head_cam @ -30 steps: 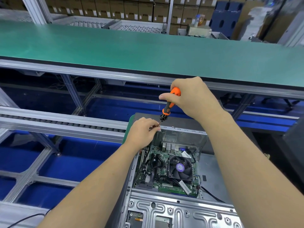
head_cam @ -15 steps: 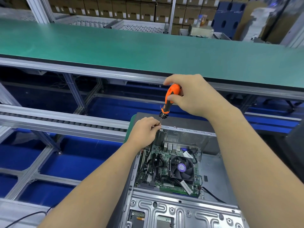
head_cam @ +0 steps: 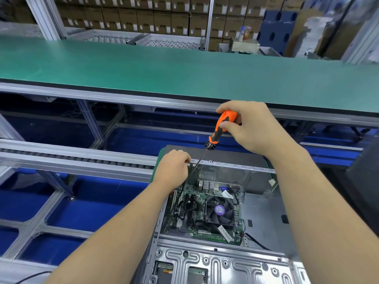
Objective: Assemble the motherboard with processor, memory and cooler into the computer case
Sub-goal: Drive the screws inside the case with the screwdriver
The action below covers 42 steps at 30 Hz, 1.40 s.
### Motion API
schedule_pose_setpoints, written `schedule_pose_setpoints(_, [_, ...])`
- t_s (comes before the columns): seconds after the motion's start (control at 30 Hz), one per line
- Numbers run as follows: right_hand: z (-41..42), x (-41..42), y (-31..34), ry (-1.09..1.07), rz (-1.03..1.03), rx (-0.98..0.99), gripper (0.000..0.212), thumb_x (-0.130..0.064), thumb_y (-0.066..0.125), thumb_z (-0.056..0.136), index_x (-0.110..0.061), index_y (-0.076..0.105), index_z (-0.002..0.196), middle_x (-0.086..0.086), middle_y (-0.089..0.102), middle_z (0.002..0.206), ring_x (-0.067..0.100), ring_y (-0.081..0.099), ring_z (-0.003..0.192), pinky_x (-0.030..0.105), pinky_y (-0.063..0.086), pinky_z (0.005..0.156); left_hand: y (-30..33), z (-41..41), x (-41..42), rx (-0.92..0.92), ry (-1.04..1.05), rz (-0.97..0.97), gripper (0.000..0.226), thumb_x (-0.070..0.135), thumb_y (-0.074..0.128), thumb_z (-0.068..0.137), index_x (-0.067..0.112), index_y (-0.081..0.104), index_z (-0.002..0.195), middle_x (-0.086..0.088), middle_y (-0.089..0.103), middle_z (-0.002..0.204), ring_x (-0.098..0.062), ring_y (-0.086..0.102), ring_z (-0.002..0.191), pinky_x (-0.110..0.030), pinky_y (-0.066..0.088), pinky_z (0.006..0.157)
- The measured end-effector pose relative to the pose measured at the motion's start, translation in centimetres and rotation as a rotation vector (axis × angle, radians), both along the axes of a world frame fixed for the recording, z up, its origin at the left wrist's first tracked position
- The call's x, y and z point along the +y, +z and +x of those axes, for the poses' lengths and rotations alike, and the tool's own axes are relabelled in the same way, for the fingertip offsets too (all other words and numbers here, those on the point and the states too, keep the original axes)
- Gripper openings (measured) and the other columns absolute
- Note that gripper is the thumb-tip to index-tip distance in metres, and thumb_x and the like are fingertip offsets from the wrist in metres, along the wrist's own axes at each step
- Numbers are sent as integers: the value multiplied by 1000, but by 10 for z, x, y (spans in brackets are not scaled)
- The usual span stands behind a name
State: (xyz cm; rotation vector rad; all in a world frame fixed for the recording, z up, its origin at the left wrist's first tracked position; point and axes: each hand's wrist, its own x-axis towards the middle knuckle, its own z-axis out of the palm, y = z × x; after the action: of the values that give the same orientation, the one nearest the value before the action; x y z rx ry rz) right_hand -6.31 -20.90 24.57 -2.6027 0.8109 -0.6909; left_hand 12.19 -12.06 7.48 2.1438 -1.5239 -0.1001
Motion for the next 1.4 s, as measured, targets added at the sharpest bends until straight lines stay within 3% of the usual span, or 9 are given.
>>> schedule_pose_setpoints(0.07, [-9, -1, 4, -7, 10, -18, 27, -17, 69, 94, -23, 68, 121, -9, 61, 91, -8, 58, 74, 4, 39, 68, 1, -4, 2, -74, -34, 78, 30, 6, 44, 92, 14, 68, 108, -1, 66, 108, -22, 54, 104, -39, 50, 90])
schedule_pose_setpoints(0.13, [-17, -2, 8, -13, 8, -37, 27, -18, 70, 94, -24, 68, 120, -9, 62, 93, -11, 57, 72, 4, 37, 69, 1, -12, 4, -97, -42, 166, 25, 6, 44, 91, 11, 67, 98, -3, 65, 103, -23, 55, 99, -39, 51, 84])
schedule_pose_setpoints(0.3, [-29, -1, 11, -26, -23, -66, 26, -18, 70, 94, -22, 69, 120, -5, 66, 96, 12, 55, 80, 23, 41, 79, -8, -59, 9, -143, 84, 516, 8, 5, 50, 89, 10, 57, 86, -14, 66, 97, -26, 50, 80, -36, 47, 67])
schedule_pose_setpoints(0.43, [-30, 3, 2, -19, -14, -83, 24, -17, 69, 93, -20, 69, 117, -1, 68, 94, 21, 61, 83, 33, 50, 82, -39, -76, 22, 86, 177, 648, 13, 11, 48, 91, 9, 54, 79, -8, 59, 84, -26, 57, 77, -33, 49, 67])
schedule_pose_setpoints(0.53, [-26, 5, -9, -8, 26, -99, 25, -16, 68, 93, -20, 69, 118, -3, 68, 95, 21, 63, 86, 33, 52, 84, -43, -80, 24, 64, 102, 659, 19, 10, 45, 89, 12, 48, 70, -9, 59, 83, -28, 57, 77, -34, 50, 68])
schedule_pose_setpoints(0.63, [-20, 6, -19, -13, 23, -76, 25, -17, 68, 94, -20, 69, 118, -5, 65, 93, 21, 60, 89, 31, 49, 86, -44, -81, 25, 4, -6, 697, 12, 15, 44, 91, 10, 52, 84, -13, 63, 94, -31, 57, 82, -39, 53, 74])
schedule_pose_setpoints(0.83, [-10, 9, -33, -29, 34, -67, 28, -18, 67, 95, -19, 67, 123, -5, 63, 102, 19, 55, 94, 28, 45, 88, -42, -81, 24, -28, -158, 769, 11, 16, 44, 92, 8, 52, 92, -12, 58, 89, -32, 60, 85, -41, 53, 74])
schedule_pose_setpoints(1.0, [-5, 10, -33, -38, 40, -30, 31, -19, 66, 96, -19, 66, 127, 0, 68, 112, 26, 58, 106, 38, 49, 95, -44, -81, 23, -30, -190, 774, 14, 19, 44, 94, 8, 52, 90, -7, 49, 78, -32, 56, 80, -39, 47, 70])
schedule_pose_setpoints(1.4, [-4, 13, -29, -52, 37, -10, 31, -21, 66, 96, -22, 66, 127, 0, 68, 115, 27, 58, 107, 41, 50, 95, -47, -82, 22, 28, -114, 729, 32, 20, 42, 96, 6, 53, 122, -17, 60, 120, -36, 59, 104, -42, 49, 80])
